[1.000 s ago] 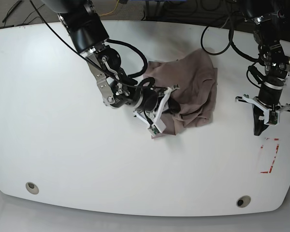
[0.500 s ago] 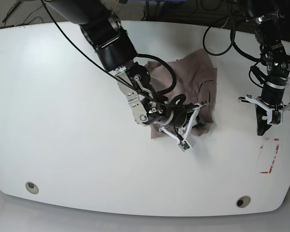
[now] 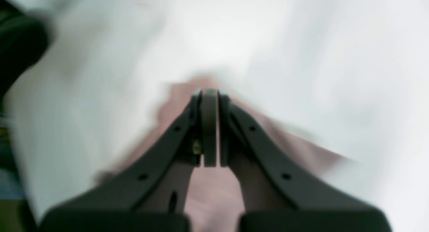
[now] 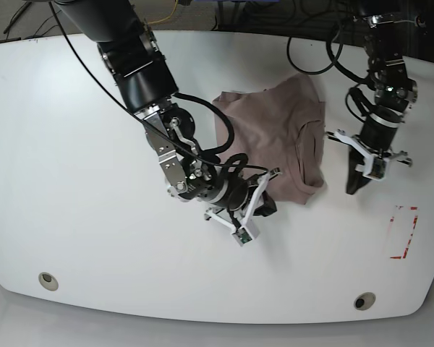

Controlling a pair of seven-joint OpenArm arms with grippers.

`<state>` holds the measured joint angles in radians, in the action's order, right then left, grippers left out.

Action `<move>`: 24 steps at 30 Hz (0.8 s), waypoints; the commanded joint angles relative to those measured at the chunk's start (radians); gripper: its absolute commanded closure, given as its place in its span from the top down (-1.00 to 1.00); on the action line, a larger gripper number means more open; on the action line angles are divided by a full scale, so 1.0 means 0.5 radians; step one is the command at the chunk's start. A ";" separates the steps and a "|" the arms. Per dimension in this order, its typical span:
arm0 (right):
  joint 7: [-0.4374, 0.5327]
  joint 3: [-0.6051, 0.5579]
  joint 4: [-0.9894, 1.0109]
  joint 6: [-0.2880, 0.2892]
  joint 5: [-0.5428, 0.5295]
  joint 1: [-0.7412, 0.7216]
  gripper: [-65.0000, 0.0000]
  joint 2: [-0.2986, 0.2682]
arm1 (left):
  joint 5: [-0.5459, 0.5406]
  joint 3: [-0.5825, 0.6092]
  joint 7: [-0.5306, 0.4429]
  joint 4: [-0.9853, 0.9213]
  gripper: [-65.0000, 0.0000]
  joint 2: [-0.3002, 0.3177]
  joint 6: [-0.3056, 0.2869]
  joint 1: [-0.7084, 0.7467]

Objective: Layout the t-shirt on the table in an organized manner, then fold the t-shirt properly
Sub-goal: 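Grasp the bundle edges with both grippers and tuck them under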

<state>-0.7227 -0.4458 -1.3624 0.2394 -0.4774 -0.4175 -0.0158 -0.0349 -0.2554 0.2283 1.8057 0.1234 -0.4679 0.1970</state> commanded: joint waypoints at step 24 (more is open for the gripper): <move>0.667 -0.012 0.477 0.075 -0.029 -0.087 -1.00 -0.163 | -0.018 0.604 -0.050 0.106 -1.00 -0.015 -0.002 0.381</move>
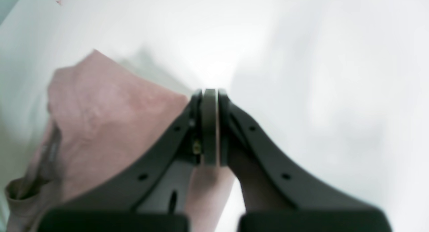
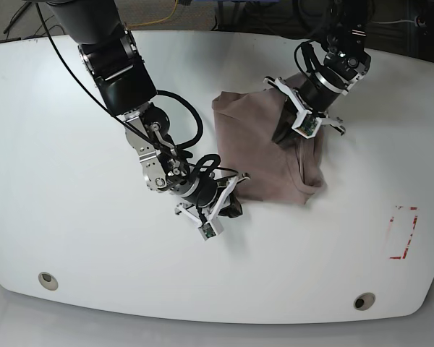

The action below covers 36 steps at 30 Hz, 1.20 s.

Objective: Layout the t-shirt on the table in an organized manner, then fold the t-shirt properly
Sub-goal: 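Grasp the bundle edges with both grippers and tuck them under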

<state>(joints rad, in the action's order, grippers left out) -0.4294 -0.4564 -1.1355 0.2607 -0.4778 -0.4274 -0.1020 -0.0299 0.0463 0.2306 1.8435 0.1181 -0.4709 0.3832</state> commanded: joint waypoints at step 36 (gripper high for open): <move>0.283 0.021 -0.115 0.103 0.162 0.571 -1.00 -0.153 | -0.024 -0.220 -0.048 -0.377 -1.00 0.336 0.004 -0.182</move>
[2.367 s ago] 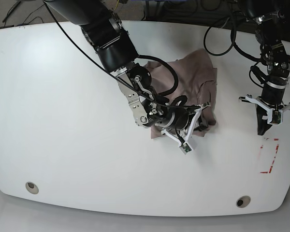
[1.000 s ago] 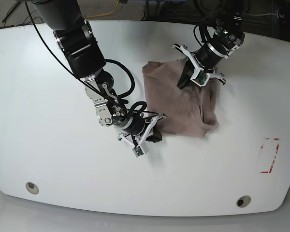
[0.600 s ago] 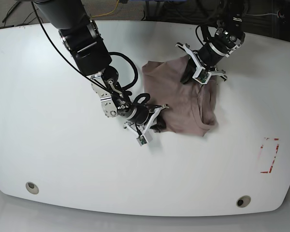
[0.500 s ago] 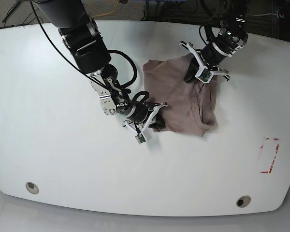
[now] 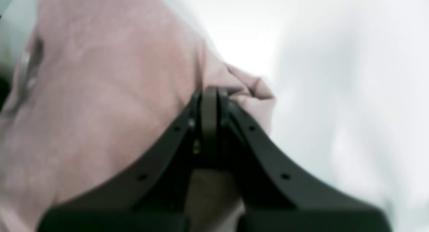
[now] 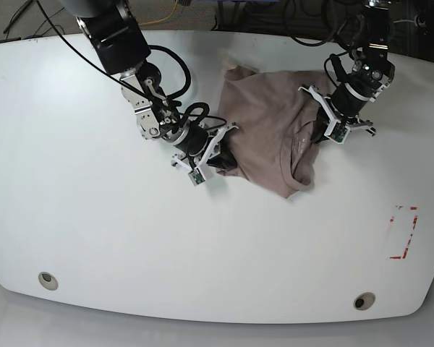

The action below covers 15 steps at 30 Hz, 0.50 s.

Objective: Layout the t-shirt on the table in an organized manner, then fold the t-shirt properly
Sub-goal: 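Grasp the bundle edges with both grippers and tuck them under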

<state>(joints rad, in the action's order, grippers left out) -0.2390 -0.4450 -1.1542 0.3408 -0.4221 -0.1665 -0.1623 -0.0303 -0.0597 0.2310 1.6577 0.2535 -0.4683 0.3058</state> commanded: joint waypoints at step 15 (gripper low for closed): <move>-0.097 -0.001 -0.526 -0.260 0.042 0.344 -1.00 -0.159 | -0.027 -0.032 -0.052 -0.153 -1.00 0.179 -0.001 -0.211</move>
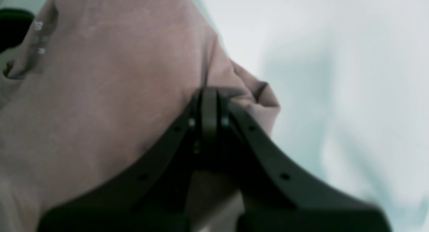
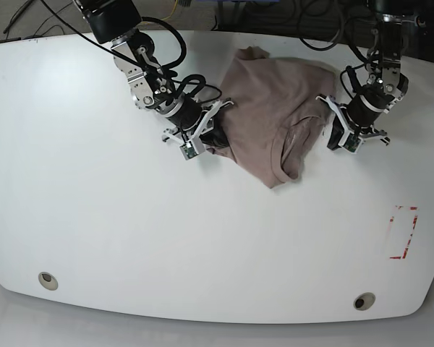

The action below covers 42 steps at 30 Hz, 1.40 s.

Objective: Layout the t-shirt on the table in an organized manner, then fold the t-shirt properly
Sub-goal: 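Grasp the bundle edges with both grippers and tuck them under, then pinch the folded bundle with both grippers and square its edges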

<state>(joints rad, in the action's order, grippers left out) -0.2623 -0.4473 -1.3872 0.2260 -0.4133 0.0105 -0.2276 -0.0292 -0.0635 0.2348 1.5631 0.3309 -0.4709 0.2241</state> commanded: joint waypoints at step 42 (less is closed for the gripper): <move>-0.321 0.000 0.042 -0.052 0.040 -0.357 -1.00 0.116 | -0.026 -0.157 0.222 0.582 -1.00 -0.372 -0.444 0.511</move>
<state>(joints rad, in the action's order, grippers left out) -0.4492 -0.4500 -1.3487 0.1909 -0.3885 -0.1467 -0.1688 -0.0265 -0.1410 0.3668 1.8648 0.1387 -0.7002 0.4824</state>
